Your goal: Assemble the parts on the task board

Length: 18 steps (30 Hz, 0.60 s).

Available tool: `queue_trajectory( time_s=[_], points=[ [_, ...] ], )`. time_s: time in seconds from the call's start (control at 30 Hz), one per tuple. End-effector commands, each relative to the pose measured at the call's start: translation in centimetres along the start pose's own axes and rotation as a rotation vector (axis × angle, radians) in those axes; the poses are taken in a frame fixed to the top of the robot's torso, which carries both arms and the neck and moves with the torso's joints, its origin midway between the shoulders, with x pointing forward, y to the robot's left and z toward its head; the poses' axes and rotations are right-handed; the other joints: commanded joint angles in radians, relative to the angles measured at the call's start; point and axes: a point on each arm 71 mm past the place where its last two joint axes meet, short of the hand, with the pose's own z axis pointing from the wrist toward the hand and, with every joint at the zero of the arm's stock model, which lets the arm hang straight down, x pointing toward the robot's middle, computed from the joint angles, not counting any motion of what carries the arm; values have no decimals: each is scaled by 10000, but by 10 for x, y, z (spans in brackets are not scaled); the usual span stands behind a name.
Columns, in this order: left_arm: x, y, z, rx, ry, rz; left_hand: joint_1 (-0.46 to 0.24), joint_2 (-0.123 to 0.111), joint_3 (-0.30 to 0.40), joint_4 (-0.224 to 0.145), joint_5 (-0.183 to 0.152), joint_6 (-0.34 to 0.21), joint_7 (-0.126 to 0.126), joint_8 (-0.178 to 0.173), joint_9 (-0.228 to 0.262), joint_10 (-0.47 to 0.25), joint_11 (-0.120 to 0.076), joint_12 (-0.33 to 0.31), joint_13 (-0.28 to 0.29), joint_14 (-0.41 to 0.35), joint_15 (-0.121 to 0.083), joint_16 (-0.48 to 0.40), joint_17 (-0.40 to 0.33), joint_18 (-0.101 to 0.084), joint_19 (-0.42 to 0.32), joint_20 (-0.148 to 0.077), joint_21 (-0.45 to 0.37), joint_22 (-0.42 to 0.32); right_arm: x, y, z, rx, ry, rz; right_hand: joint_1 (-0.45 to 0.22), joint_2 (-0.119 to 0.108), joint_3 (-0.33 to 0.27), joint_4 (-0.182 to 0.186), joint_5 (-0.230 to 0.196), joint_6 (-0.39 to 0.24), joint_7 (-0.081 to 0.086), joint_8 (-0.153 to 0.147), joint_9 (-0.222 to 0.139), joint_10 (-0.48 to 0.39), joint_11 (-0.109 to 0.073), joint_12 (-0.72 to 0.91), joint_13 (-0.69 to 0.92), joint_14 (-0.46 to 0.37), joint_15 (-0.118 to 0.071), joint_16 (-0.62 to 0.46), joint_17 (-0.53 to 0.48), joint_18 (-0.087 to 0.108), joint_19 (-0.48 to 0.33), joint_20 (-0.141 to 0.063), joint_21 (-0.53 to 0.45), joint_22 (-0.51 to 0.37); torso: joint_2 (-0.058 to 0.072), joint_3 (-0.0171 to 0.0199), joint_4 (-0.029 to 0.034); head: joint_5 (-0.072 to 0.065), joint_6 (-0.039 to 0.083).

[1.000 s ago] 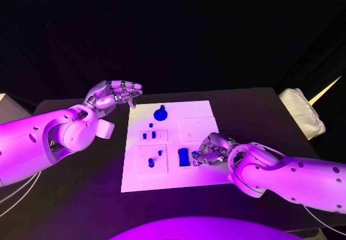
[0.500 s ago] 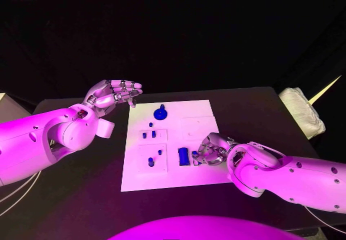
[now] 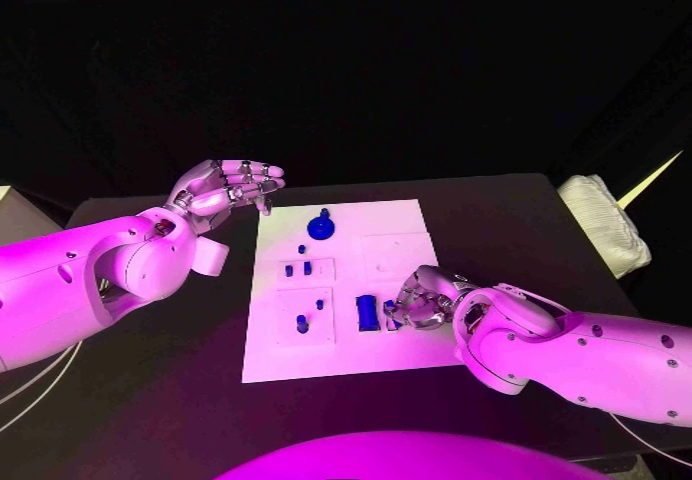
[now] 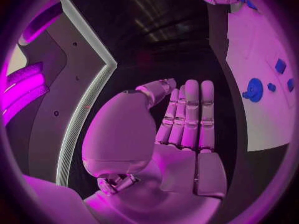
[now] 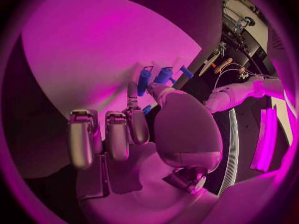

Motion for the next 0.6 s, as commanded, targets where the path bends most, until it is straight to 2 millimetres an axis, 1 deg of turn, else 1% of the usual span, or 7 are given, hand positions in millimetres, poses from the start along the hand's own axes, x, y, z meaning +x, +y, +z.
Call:
queue_trajectory(
  time_s=[0.03, 0.17, 0.23, 0.37, 0.6],
  points=[
    [2, 0, 1, 13, 155, -101, -65, 56, 46, 8, 45, 38, 44, -42, -11, -46, -5, 66, -10, 14, -8, -31, -10, 149, 32, 31, 57, 10, 2, 1, 0, -63, 239, -262, -329, 18, -63, 61, -141, 20, 76, 53, 15, 424, -51, -8, 1508, 882, -26, 39, 1859, -140, 834, -46, -42, 2426, -5, -5, -1, 1, -10],
    [2, 0, 1, 2, 150, -98, -79, 61, 47, 18, 45, 36, 47, -44, -13, -50, -2, 66, -12, 15, -5, -31, -10, 148, 30, 33, 56, 10, 3, 0, 0, -43, 304, -309, -753, 102, -145, 62, -347, 14, 78, 65, 16, 424, -46, -26, 1512, 881, -20, 38, 1857, -137, 831, -38, -56, 2423, 2, -2, -1, -2, -11],
    [2, 0, 1, 0, 150, -98, -79, 61, 47, 18, 45, 36, 47, -44, -13, -50, -2, 66, -12, 15, -5, -31, -10, 148, 30, 33, 56, 10, 3, 0, 0, -48, 318, -318, -966, 125, -204, 59, -572, 9, 72, 79, 22, 420, -50, -50, 1510, 880, -23, 33, 1850, -133, 826, -36, -76, 2418, 2, -2, -1, -2, -11],
    [2, 0, 1, -7, 154, -100, -79, 61, 47, 18, 45, 36, 47, -44, -13, -50, -2, 66, -12, 15, -5, -31, -10, 148, 30, 33, 56, 10, 3, 1, 0, -100, 323, -311, -1107, 133, -252, 69, -631, 9, 68, 88, 25, 424, -52, -43, 1518, 880, -24, 33, 1851, -133, 826, -36, -75, 2418, -3, -1, 8, -8, -12],
    [2, 0, 1, -8, 154, -100, -79, 61, 47, 18, 45, 36, 47, -44, -13, -50, -2, 66, -12, 15, -5, -31, -10, 148, 30, 33, 56, 10, 2, 0, -1, -149, 284, -309, -1114, 123, -259, 40, -639, 2, 63, 90, 26, 422, -55, -52, 1516, 880, -24, 33, 1850, -130, 822, -37, -92, 2414, -5, 4, 2, -6, -16]
  ],
)
